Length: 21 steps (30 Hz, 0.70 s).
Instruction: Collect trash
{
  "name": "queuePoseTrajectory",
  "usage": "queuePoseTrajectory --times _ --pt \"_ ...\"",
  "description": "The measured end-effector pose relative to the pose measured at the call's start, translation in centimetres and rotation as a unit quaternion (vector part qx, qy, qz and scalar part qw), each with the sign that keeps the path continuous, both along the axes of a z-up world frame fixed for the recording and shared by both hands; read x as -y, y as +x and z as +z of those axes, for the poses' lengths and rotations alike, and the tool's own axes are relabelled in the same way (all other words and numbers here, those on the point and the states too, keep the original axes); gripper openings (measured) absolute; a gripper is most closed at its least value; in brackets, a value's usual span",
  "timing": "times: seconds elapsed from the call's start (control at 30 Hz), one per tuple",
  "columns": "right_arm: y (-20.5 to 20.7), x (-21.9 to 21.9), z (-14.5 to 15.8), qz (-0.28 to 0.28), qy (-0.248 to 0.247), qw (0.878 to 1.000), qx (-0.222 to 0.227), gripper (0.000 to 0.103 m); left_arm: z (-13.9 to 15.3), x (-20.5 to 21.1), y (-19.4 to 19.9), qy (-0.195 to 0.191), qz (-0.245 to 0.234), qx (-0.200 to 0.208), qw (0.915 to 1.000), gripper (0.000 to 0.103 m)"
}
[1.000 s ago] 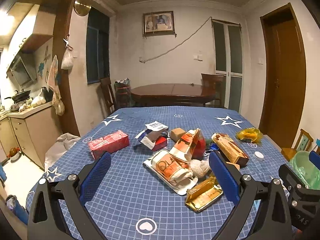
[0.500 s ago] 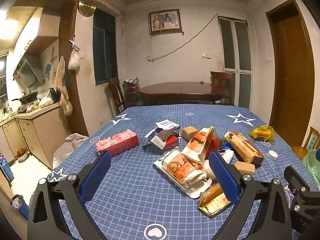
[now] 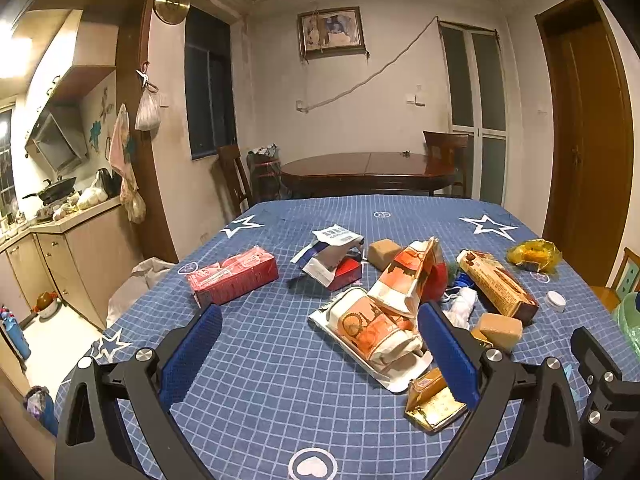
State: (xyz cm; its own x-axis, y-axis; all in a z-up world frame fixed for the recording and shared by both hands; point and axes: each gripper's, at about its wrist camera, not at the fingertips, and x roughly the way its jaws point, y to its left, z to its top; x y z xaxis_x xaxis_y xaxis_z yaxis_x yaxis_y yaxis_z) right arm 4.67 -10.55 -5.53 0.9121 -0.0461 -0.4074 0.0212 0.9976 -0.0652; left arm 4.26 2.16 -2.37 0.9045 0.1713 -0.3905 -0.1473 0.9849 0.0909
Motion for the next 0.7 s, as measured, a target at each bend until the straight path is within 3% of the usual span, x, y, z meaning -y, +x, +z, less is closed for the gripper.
queuePoseTrajectory --times 0.7 --pt "0.15 -0.65 -0.66 0.008 -0.012 1.000 -0.017 0.098 -1.00 0.32 0.52 0.012 0.001 -0.018 0.9998 0.098"
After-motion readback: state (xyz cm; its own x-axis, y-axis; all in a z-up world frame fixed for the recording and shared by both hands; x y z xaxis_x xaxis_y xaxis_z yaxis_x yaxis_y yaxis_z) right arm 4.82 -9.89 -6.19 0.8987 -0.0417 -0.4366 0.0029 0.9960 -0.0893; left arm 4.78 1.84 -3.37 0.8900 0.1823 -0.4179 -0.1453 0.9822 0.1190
